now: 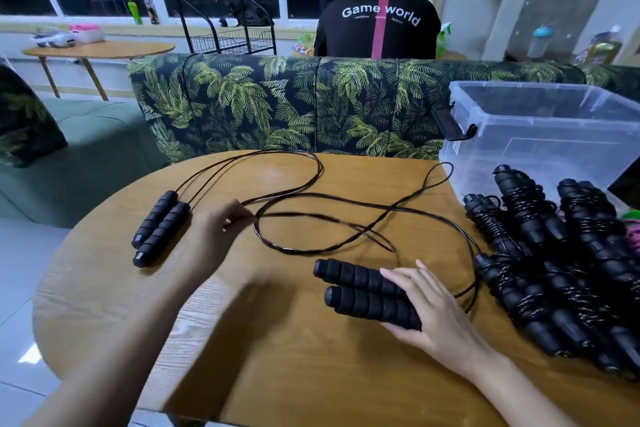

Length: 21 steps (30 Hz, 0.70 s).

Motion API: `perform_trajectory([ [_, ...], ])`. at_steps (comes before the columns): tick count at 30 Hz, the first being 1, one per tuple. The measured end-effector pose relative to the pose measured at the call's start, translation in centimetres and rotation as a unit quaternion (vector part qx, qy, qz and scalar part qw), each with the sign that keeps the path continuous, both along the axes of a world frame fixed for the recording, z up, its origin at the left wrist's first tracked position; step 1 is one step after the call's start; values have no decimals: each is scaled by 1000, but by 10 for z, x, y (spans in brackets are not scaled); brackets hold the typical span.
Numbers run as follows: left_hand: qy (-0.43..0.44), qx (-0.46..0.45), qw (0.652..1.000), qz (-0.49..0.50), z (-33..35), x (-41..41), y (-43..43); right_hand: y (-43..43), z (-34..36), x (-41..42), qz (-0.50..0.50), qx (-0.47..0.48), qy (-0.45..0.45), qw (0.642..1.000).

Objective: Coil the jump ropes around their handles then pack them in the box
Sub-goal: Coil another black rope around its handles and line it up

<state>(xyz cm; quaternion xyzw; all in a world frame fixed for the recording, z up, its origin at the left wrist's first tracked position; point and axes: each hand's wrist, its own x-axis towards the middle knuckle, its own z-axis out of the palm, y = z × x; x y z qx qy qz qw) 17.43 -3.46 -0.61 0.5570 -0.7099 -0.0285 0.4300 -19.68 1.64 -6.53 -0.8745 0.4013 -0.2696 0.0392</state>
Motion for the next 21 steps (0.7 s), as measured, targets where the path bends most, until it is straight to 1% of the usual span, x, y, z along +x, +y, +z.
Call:
perform_trajectory([
  [3,35,-64,994,87,15,11,-26,-4,-2,2,5,12,29,999],
  [6,25,-61,986,155,17,18,-50,-8,-4,4,6,23,43,999],
  [9,9,-10,977,215,6,26,-69,-10,-5,4,6,27,53,998],
  [10,-8,29,974,227,0,28,-73,-11,-6,3,7,30,58,998],
  [11,-44,84,968,234,-4,28,-76,-11,-7,3,9,33,62,997],
  [12,-107,147,956,232,-8,26,-78,-12,-8,3,10,36,66,997],
  [13,-186,208,936,216,-12,23,-79,-13,-8,3,11,39,70,997],
  [14,-260,268,908,187,-15,19,-79,-14,-9,3,13,44,76,996],
  [15,-316,317,882,148,-17,12,-77,-14,-9,3,15,49,82,995],
  [16,-341,356,864,108,-22,6,-75,-15,-10,4,16,52,86,995],
  [17,-341,386,854,73,-27,-1,-72,-15,-10,4,17,55,88,995],
  [18,-322,405,855,49,-34,-6,-70,-16,-10,4,17,57,87,994],
  [21,-264,406,874,48,-44,-8,-65,-17,-11,6,15,52,84,995],
])
